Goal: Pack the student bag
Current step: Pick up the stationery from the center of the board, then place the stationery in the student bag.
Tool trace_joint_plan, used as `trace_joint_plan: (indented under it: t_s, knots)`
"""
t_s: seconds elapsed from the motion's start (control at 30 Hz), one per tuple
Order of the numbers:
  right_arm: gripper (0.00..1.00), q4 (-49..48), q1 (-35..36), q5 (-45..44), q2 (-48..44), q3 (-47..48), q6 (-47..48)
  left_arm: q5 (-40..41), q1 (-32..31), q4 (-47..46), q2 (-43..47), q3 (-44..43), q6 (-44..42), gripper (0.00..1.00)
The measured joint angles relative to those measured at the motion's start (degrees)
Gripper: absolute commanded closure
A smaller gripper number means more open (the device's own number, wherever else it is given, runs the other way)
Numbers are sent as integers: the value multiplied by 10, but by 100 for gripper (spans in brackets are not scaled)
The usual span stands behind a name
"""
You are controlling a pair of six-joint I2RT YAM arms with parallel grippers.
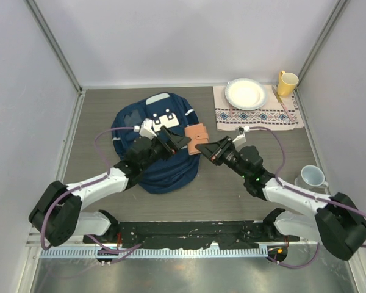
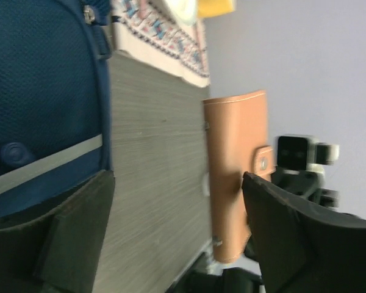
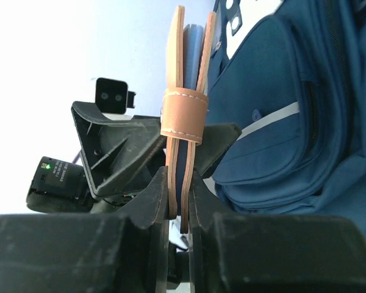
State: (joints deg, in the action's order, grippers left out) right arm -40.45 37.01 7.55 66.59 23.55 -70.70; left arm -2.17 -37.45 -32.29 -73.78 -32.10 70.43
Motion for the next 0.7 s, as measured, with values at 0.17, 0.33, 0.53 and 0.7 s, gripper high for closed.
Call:
trace_joint_plan:
  t_s: [0.17,0.33,0.53,0.7]
  knots:
    - [99,160,-1,-86,-113,5,54,14,-1,196,39,-63,-130,7]
    - [99,291,-12,-167,-193,14,99,56,-3,345,92,-95,-264,7]
    - [99,369,-19,-193,-200,14,120,110,-35,468,91,-117,-399,9]
    - [99,393,-21,-193,-195,15,123,192,-118,523,33,-166,-490,9]
